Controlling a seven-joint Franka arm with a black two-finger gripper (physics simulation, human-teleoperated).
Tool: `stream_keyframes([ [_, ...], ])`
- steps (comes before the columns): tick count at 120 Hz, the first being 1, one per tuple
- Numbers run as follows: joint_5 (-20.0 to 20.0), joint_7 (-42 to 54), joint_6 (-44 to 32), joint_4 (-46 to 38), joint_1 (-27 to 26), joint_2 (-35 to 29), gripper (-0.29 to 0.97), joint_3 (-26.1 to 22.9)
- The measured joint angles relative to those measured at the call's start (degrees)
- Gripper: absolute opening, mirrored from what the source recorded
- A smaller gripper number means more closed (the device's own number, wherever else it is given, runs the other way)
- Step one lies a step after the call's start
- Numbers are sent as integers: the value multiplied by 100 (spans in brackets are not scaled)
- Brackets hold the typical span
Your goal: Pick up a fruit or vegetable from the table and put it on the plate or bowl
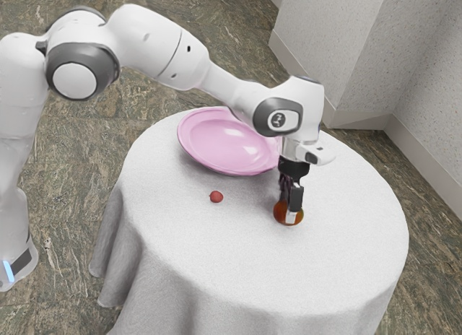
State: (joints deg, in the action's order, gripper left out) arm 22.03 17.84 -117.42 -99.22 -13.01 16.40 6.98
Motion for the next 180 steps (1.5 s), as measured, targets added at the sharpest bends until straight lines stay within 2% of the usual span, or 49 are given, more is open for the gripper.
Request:
stream_keyframes([
  [22, 11, -45, -47, 197, -27, 119, 68, -5],
  [40, 59, -84, -114, -145, -53, -190, 68, 21],
  [56, 156, -114, -162, -220, -127, -105, 67, 23],
  [78, 177, -157, -341, -219, -134, -136, 36, 28],
  [87, 152, -191, -449, -218, -143, -141, 30, 26],
  [98, 126, -233, -559, -219, -160, -164, 30, 30],
  [106, 99, -267, -626, -264, -230, -416, 27, 97],
  [122, 49, -364, -718, -1149, -298, -1695, 27, 533],
  [132, -44, -436, -751, -1925, 57, -2641, 27, 614],
  [144, -195, -512, -770, -2543, 1319, -3425, 27, 232],
  [150, -241, -542, -771, -2638, 1706, -3542, 28, 139],
  [162, -294, -589, -767, -2689, 2109, -3544, 27, 92],
  [180, -396, -644, -768, -2672, 2298, -3387, 27, 106],
])
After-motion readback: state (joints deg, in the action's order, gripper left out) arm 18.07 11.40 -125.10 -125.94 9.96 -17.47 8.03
